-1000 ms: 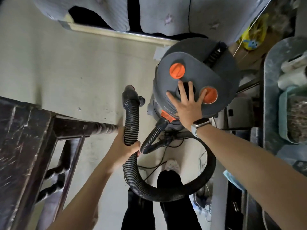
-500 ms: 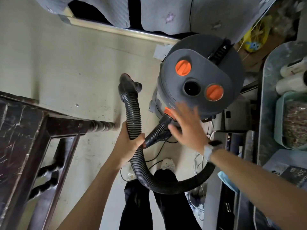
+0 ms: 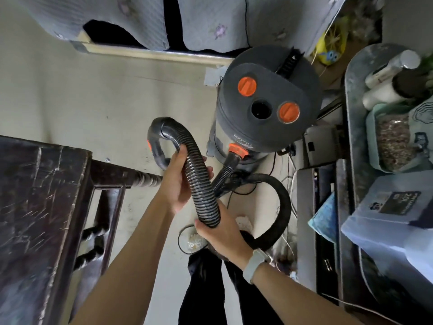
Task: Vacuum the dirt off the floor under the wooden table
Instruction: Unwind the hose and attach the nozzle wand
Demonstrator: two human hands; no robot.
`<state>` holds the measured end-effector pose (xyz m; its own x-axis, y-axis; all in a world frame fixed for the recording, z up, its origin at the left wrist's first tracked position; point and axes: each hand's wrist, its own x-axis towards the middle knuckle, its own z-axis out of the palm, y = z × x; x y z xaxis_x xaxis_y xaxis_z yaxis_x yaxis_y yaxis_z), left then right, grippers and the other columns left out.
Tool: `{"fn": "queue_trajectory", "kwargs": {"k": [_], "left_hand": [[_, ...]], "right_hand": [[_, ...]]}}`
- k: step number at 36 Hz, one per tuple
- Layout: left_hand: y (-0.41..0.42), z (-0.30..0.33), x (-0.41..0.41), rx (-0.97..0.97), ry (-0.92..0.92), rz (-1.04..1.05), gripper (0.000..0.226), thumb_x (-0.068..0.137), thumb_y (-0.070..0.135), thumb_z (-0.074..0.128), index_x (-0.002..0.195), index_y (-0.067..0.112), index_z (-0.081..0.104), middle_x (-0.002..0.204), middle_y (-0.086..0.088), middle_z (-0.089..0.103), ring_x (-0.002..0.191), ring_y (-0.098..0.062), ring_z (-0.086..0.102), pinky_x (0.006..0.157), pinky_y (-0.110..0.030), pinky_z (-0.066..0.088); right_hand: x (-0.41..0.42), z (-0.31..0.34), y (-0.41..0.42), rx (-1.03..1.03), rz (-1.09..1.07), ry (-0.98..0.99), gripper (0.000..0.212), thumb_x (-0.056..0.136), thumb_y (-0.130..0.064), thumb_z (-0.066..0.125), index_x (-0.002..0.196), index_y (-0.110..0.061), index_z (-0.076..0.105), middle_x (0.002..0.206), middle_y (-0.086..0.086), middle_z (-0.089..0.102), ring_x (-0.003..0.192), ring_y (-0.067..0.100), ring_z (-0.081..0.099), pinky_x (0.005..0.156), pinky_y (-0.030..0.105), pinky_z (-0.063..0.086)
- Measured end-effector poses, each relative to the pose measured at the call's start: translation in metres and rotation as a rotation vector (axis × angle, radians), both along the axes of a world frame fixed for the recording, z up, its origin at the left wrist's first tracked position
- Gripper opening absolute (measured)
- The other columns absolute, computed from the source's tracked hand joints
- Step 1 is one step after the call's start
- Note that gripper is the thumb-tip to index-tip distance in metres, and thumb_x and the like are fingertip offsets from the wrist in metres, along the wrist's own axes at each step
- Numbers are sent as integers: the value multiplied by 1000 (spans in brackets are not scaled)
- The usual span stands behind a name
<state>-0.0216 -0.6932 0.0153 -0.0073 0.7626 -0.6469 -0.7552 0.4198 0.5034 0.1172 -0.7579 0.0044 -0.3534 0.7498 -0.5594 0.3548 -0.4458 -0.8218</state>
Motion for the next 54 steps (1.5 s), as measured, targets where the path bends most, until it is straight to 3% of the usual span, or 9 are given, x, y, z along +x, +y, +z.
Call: {"fn": "queue_trajectory", "kwargs": {"k": [6, 12, 19, 24, 30, 37, 41, 50, 54], "left_hand": [[-20, 19, -21, 8, 280, -225, 30, 99, 36, 42, 100, 7, 42, 71, -6, 52, 48, -16, 56, 49, -27, 51], [-49, 38, -24, 218, 654, -496, 10, 99, 22, 45, 102, 13, 41, 72, -8, 52, 45, -17, 59, 45, -29, 52], [-112, 23, -12, 419, 896, -952, 70, 86, 46, 56, 143, 36, 16, 87, 4, 63, 71, -13, 64, 70, -33, 56], [-136, 22, 4, 449, 948, -1045, 78, 93, 31, 58, 147, 37, 2, 102, 14, 54, 80, 4, 57, 74, -6, 40], [-149, 0, 26, 411, 855, -1214, 71, 93, 27, 58, 150, 31, 14, 143, 8, 42, 124, -12, 48, 96, -16, 36], [-130, -9, -9, 21, 947, -801, 36, 96, 28, 52, 130, 18, 48, 116, -1, 58, 107, -16, 56, 88, -25, 41], [-118, 0, -21, -186, 590, -487, 23, 100, 31, 46, 117, 17, 52, 120, -9, 62, 100, -19, 62, 88, -34, 47], [-85, 26, 0, -254, -201, 34, 44, 97, 39, 45, 132, 12, 41, 123, -15, 58, 111, -30, 59, 99, -46, 43], [-72, 30, 1, -243, -191, 211, 18, 98, 23, 50, 106, 8, 47, 101, -13, 57, 90, -25, 61, 93, -46, 46]], "right_hand": [[0, 14, -21, -105, 171, 41, 29, 98, -34, 47, 125, -24, 49, 92, 2, 61, 84, 8, 59, 76, 17, 43], [18, 18, 15, -200, -185, -48, 42, 104, -29, 33, 139, -6, 41, 121, 10, 58, 106, 19, 57, 87, 17, 46], [-4, 49, 92, -459, -469, 530, 57, 93, -52, 47, 132, -10, 50, 104, 9, 63, 92, 25, 60, 87, 40, 46], [-13, 85, 120, -144, -386, 262, 25, 91, -26, 63, 82, -6, 51, 69, 13, 52, 55, 24, 56, 60, 36, 53], [-10, 92, 111, 102, 25, -154, 21, 86, -5, 60, 93, -13, 42, 68, 10, 52, 49, 24, 53, 49, 32, 48], [22, 80, 66, 249, 418, -515, 39, 81, -20, 63, 115, -11, 47, 85, 13, 64, 46, 21, 58, 45, 30, 53], [35, 62, 29, 285, 524, -670, 26, 82, -27, 63, 102, -19, 47, 85, 5, 64, 55, 18, 57, 59, 29, 47], [22, 57, -2, 97, 489, -289, 30, 83, -20, 65, 109, -16, 50, 84, 5, 62, 53, 18, 60, 57, 36, 55], [17, 60, 13, 85, 557, -281, 26, 89, -26, 62, 107, -13, 49, 67, -2, 58, 48, 12, 58, 60, 37, 53]]}}
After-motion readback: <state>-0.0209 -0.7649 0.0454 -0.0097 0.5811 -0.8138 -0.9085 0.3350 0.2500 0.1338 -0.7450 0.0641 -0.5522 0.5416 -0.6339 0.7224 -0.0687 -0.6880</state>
